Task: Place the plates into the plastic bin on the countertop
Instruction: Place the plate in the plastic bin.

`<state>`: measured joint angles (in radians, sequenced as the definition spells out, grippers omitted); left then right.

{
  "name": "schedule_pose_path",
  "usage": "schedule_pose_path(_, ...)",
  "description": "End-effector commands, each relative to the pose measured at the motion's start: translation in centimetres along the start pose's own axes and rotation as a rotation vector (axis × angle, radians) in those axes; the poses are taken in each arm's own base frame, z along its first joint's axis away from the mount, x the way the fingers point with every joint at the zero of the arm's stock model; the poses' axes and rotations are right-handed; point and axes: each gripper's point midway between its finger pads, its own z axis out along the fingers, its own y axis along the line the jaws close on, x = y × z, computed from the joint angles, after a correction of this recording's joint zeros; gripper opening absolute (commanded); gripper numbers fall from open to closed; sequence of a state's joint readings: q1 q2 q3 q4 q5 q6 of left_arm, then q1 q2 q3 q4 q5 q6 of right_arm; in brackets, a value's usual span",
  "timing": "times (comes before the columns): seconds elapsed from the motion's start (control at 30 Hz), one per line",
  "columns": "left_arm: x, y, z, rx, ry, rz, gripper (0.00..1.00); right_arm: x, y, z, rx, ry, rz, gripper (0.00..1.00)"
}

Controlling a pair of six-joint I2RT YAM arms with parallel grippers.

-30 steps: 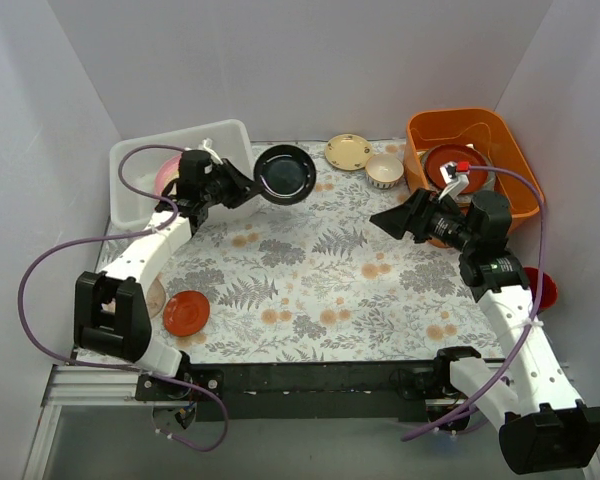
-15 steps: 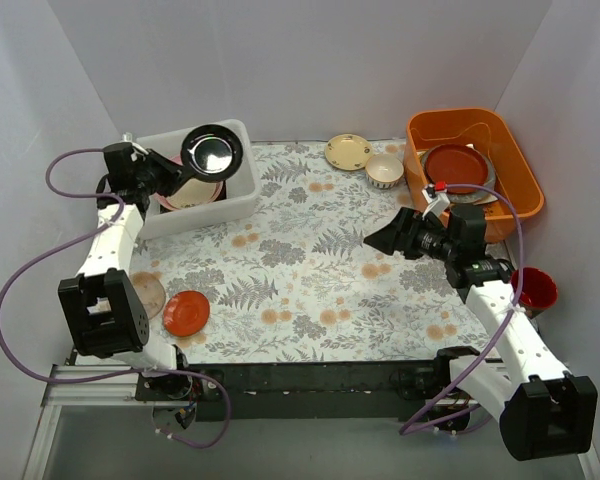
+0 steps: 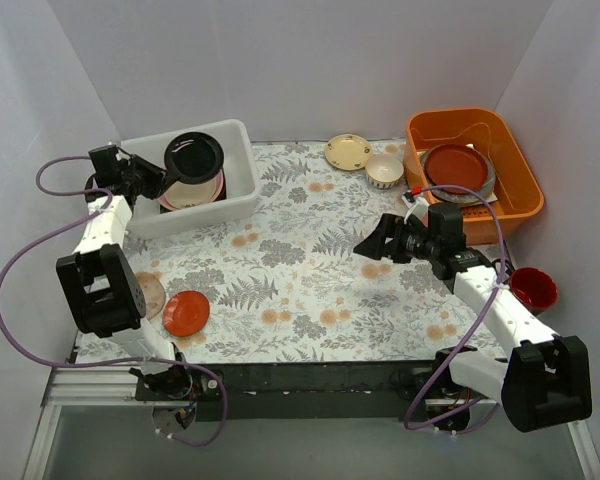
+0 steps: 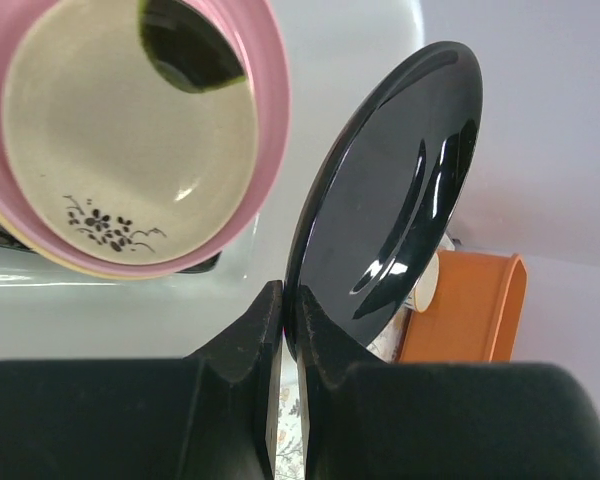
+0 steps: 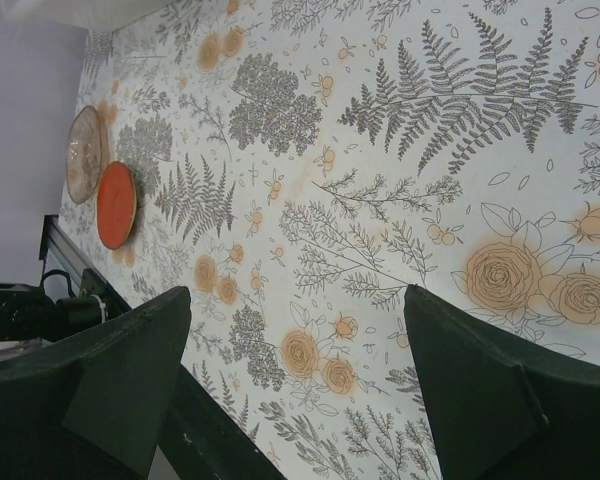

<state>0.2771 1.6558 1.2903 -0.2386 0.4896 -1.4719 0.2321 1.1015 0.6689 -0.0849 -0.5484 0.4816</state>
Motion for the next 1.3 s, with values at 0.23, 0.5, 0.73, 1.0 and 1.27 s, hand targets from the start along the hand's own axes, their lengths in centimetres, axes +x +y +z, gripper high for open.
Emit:
schedule_pose_path(0.23, -2.8, 2.0, 0.5, -0.042, -0.047, 0.004, 0.00, 1.2, 0.0, 1.6, -0.030, 0.016, -0.031, 0.94)
schedule_pose_path(0.5, -2.5, 5.4, 2.3, -0.131, -0.030, -0.001, 0.00, 1.5, 0.1, 1.6, -0.035, 0.017, -0.035, 0.94)
schedule_pose_path(0.73, -3.0, 7.2, 3.6, -0.183, -0.046, 0.003, 0.00, 1.7, 0.1, 1.5, -0.040, 0.022, -0.033, 0.94)
schedule_pose_path(1.0, -2.9, 9.2, 4.8, -0.228, -0.034, -0.006, 0.00, 1.7, 0.3, 1.6, -0.045, 0.022, -0.030, 0.94)
schedule_pose_path(1.27, -2.4, 10.1, 5.5, -0.238, -0.012, -0.021, 0.00, 1.7, 0.2, 1.6, -0.042, 0.025, -0.028, 0.94)
